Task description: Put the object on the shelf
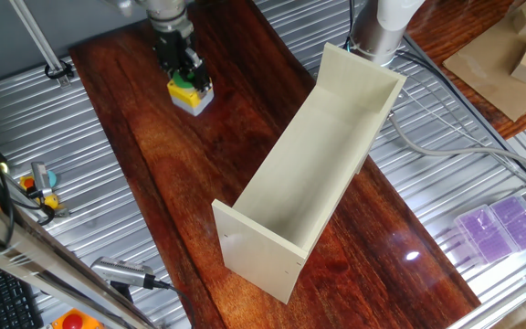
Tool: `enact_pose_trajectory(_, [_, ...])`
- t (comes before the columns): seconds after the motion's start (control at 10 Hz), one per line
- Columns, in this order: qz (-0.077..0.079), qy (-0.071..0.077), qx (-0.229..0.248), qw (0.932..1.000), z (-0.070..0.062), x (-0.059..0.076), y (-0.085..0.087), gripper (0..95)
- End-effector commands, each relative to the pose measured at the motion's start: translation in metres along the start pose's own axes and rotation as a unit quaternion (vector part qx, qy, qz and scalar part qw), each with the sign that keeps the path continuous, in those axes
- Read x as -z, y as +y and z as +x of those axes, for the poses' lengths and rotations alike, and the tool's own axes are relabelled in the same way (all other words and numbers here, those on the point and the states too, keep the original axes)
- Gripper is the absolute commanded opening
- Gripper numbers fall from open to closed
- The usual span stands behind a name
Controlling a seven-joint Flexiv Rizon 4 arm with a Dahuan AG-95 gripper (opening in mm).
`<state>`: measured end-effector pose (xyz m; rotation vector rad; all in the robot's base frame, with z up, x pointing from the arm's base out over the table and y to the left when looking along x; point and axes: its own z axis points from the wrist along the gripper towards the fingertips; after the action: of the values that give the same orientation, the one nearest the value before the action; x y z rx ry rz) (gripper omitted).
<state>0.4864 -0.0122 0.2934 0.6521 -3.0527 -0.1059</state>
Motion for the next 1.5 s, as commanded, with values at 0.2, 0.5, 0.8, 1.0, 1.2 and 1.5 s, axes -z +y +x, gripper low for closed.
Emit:
enact_pose_trajectory(0.2, [0.010, 0.012, -0.003, 0.9999, 0.007, 0.053, 0.038, 0.0])
enact_pose_trajectory(0.5, [0.013, 0.012, 0.015, 0.9997, 0.007, 0.053, 0.038, 0.0])
enact_pose_trajectory(0.8, [0.001, -0.010, 0.020, 0.9998, 0.007, 0.053, 0.038, 0.0])
enact_pose_trajectory(1.0, [0.002, -0.008, -0.001, 1.0000, -0.005, 0.054, 0.054, 0.0])
enact_pose_trajectory(1.2, [0.010, -0.003, -0.017, 0.9998, -0.017, 0.060, 0.078, 0.0])
enact_pose_trajectory(1.5, [0.020, -0.001, -0.033, 0.9993, -0.030, 0.059, 0.104, 0.0])
